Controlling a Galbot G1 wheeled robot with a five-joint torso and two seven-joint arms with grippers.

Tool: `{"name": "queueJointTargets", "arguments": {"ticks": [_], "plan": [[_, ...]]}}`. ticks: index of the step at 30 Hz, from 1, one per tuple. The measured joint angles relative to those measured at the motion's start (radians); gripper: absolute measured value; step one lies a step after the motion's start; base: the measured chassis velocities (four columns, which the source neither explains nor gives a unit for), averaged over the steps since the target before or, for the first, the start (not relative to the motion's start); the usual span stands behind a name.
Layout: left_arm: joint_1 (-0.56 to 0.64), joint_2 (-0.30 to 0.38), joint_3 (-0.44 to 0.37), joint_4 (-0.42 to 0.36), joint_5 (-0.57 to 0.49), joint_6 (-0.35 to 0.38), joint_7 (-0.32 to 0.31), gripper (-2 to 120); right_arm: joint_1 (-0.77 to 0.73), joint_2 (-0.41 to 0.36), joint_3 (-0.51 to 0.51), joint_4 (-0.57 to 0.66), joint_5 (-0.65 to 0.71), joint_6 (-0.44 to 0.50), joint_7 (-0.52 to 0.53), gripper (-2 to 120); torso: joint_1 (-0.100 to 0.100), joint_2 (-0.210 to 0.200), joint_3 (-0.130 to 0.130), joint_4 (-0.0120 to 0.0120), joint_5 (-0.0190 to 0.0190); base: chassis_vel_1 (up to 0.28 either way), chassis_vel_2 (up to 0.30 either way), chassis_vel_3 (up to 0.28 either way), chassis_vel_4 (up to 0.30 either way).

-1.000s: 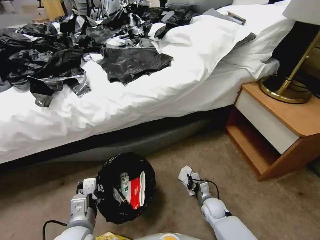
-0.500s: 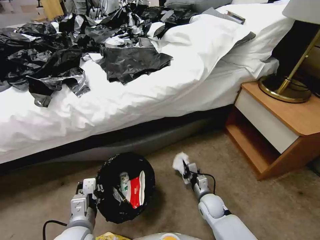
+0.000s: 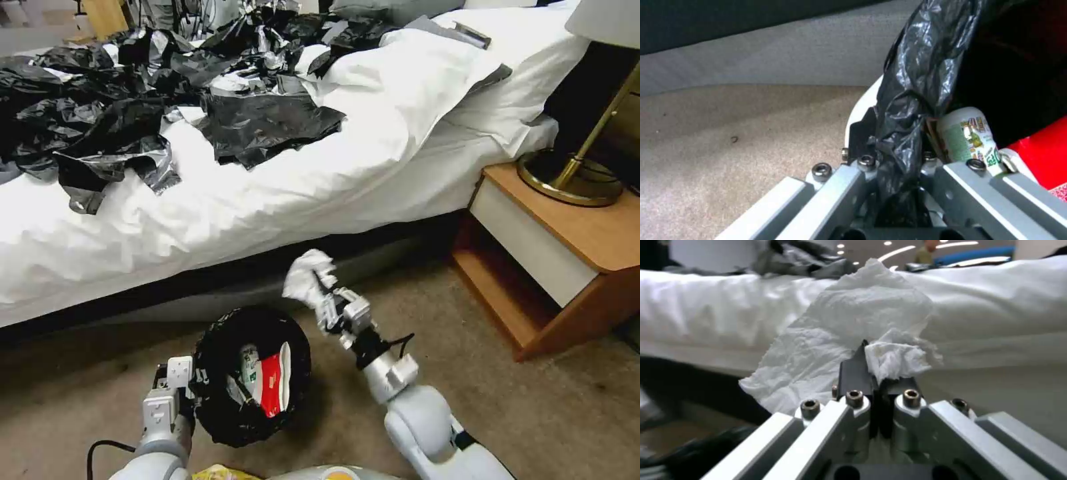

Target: Pick up the trash bin, then pick up the garbage from the floor and place it into the trash bin.

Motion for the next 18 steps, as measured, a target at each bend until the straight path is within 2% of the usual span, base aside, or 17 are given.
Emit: {"name": "queueJointTargets", "arguments": {"ticks": [9, 18], "plan": [[0.0, -0.001, 0.004, -0.002, 0.003, 0.0, 0.0, 0, -0.016, -0.009, -0.09, -0.102, -0.056, 0.032, -0.002, 0, 0.0, 0.0, 0.0, 0.0, 0.0001, 0.0, 0.0, 0.0, 0.0], [-0.001, -0.001, 0.006, -0.005, 0.003, 0.001, 0.0, 0, 0.047, 0.017, -0.152, -0.212, -0.066, 0.011, 0.046, 0, 0.0, 0.0, 0.0, 0.0004, -0.0023, 0.0, 0.0, 0.0, 0.0]]}}
